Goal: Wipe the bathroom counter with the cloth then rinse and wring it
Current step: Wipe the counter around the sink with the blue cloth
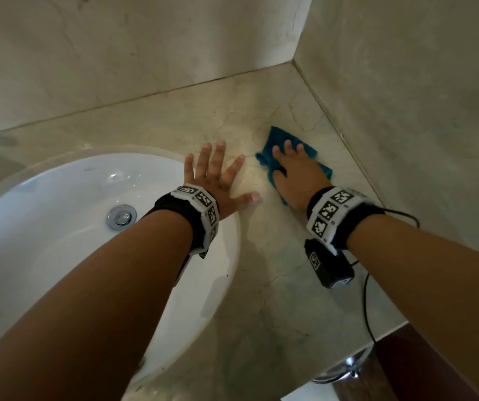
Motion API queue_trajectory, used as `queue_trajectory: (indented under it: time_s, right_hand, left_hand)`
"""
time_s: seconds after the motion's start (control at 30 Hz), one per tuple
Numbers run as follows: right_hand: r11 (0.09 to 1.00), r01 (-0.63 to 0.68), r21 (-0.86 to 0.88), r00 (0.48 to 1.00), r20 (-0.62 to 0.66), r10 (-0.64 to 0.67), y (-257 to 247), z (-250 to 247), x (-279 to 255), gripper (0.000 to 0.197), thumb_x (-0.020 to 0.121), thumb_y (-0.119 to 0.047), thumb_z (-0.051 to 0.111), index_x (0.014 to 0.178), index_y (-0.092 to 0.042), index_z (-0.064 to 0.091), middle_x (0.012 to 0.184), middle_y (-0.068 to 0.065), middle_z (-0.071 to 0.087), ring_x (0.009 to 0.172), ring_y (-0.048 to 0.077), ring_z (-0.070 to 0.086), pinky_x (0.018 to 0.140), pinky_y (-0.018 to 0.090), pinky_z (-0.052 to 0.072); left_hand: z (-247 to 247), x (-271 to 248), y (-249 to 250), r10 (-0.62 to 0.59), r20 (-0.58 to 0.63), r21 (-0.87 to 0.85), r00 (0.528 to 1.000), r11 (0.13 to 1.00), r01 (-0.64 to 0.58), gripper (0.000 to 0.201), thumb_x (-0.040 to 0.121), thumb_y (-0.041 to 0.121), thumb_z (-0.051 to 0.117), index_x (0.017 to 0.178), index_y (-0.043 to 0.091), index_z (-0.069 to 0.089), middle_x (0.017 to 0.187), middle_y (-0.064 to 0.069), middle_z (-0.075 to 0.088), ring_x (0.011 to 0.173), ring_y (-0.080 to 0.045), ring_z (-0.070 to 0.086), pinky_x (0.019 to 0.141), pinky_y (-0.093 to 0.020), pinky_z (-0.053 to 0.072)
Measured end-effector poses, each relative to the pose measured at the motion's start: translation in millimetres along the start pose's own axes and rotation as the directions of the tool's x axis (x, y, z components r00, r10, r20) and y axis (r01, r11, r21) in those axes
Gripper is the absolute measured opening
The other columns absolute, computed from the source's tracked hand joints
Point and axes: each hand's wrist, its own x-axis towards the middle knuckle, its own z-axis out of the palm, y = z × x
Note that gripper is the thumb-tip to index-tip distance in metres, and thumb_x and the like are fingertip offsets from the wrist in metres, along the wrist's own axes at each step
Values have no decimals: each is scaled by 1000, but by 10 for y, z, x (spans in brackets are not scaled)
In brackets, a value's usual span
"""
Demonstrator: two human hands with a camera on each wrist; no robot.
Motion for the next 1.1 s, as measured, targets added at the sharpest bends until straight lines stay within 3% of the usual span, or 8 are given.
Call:
queue_trajectory:
  time_s: [0.07,0.23,0.43,0.63,0.83,0.93,1.03,1.1]
  right_hand:
    - [996,89,-15,996,18,-89,-70,117,-143,55,100,-21,34,150,-17,12,159,5,1,146,24,-3,117,30,2]
    - [980,197,-29,975,108,-192,231,148,-420,62,95,3,35,148,-22,17,158,1,5,146,18,1,116,24,3]
    - [993,-82,-86,997,1,82,588,-225,-114,82,85,16,41,150,-22,8,158,6,-1,146,25,4,118,32,8]
    - [986,-133,-100,989,51,138,483,-264,53,85,87,8,52,150,-18,0,158,7,-8,146,27,-2,118,34,9]
    - [995,91,44,995,38,-92,212,134,-517,71,89,10,40,148,-22,19,158,2,4,146,19,1,115,25,5]
    - [983,136,122,985,91,-148,93,256,-840,58,94,-6,41,146,-24,25,158,-4,8,146,14,0,114,21,2]
    - [985,145,90,982,107,-154,121,296,-955,52,97,-29,44,146,-28,27,157,-9,10,146,12,1,116,26,7]
    - [984,161,72,984,64,-165,185,301,-881,48,98,-29,44,144,-28,32,156,-7,15,146,15,6,116,28,11]
  left_hand:
    - [16,1,0,-3,-29,6,1000,1000,3,76,85,73,19,145,42,-14,153,2,-30,141,-23,-25,115,-49,-13]
    - [4,-10,17,-8,-47,-22,999,1000,7,62,94,58,19,146,40,-10,154,3,-28,142,-23,-23,115,-48,-12]
    - [26,16,8,-9,-30,-18,1000,1000,8,62,94,58,17,145,41,-13,153,3,-30,142,-23,-24,115,-48,-13]
    - [49,38,3,-6,-39,-16,999,1000,6,61,95,57,14,145,39,-14,152,3,-31,142,-23,-25,114,-48,-15]
    - [1,10,30,-17,-5,17,1000,1000,17,61,95,57,13,145,38,-17,152,2,-32,141,-24,-26,114,-49,-14]
    - [-32,-29,49,-16,-3,55,1000,998,16,62,95,57,12,145,35,-18,152,-1,-31,142,-26,-24,113,-48,-14]
    - [-42,-104,97,-11,-7,96,1000,995,11,64,96,54,12,147,28,-17,153,-5,-28,143,-26,-21,113,-48,-13]
    - [-45,-166,144,-8,-8,120,1000,993,9,66,97,52,15,148,23,-14,155,-6,-23,144,-24,-17,114,-48,-11]
